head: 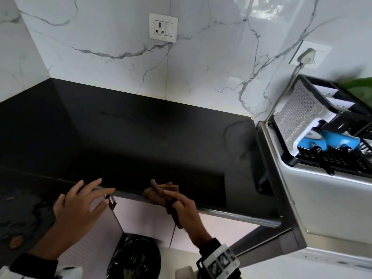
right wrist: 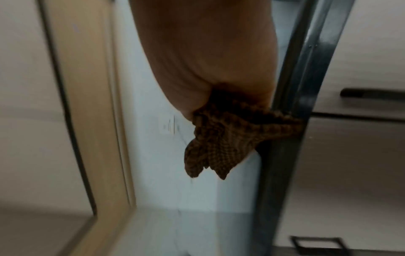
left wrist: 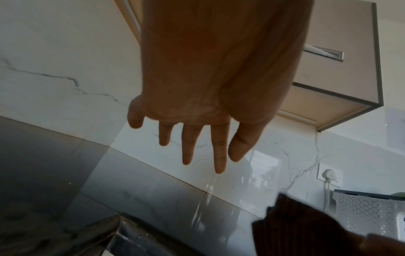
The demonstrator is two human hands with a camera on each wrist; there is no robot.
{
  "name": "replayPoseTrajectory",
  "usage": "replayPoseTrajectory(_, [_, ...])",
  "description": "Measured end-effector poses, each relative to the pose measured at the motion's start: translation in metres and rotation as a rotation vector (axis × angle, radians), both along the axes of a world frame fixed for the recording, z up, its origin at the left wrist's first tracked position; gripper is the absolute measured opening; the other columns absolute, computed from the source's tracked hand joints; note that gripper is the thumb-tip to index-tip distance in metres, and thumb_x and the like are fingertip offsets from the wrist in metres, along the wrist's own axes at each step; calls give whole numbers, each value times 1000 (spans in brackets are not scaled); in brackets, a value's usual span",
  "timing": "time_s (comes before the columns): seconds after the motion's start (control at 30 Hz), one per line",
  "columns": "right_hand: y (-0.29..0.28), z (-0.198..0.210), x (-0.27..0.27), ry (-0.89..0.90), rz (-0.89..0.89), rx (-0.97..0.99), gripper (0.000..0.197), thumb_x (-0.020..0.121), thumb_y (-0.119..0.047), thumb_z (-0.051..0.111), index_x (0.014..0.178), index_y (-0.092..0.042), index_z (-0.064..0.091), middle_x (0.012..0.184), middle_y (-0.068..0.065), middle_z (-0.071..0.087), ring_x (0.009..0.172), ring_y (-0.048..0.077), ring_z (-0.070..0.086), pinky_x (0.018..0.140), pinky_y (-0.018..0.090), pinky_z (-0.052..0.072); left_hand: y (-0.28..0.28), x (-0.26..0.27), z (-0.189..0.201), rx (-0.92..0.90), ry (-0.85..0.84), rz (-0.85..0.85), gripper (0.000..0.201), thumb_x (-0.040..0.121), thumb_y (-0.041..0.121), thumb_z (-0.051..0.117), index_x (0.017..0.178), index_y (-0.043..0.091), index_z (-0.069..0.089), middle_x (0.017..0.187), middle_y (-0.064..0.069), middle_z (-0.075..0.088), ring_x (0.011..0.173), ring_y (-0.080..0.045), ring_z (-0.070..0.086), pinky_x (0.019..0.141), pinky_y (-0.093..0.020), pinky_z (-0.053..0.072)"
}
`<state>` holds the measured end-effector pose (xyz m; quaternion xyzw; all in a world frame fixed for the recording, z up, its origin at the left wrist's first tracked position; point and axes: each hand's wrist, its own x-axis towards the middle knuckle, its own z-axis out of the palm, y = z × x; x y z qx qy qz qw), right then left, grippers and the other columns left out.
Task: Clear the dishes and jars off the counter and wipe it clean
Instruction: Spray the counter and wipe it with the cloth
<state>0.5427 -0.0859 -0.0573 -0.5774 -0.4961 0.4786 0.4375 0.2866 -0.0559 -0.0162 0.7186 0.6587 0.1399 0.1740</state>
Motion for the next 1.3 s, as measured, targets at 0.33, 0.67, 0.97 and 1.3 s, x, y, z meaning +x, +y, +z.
replayPoseTrajectory(0.33, [-3, 18, 168, -261, -736, 143, 42, 85, -2, 41, 121, -15, 62, 126, 13, 61, 111, 17, 60, 93, 20, 40, -16, -36, -8, -63, -36, 95, 66, 54, 70, 15, 109, 53, 48, 147, 7, 38, 143, -25, 17, 112, -53, 6])
replayPoseTrajectory(0.67, [35, -32, -22, -308, 218, 188, 52, 77, -13, 42, 112, -48, 59, 113, -11, 62, 94, -5, 58, 82, 14, 45, -33, -52, -11, -47, -29, 195, 59, 56, 71, 14, 101, 55, 48, 144, 8, 42, 141, -26, 22, 112, -55, 11])
replayPoseTrajectory(0.97, [34, 26, -7, 93, 42, 246, 34, 85, 5, 40, 112, 4, 62, 116, 13, 64, 97, -1, 62, 91, 14, 45, -53, -73, -8, -15, -86, 252, 60, 71, 66, 27, 113, 40, 60, 142, 0, 46, 140, -29, 24, 115, -56, 8])
replayPoseTrajectory(1.3, [-58, -20, 244, -415, -684, 92, 58, 73, -23, 35, 124, -9, 59, 127, 18, 58, 116, 37, 53, 93, 31, 36, -38, -50, -29, -126, -51, 37, 46, 68, 73, 17, 108, 67, 39, 147, 8, 38, 140, -27, 24, 110, -62, 18])
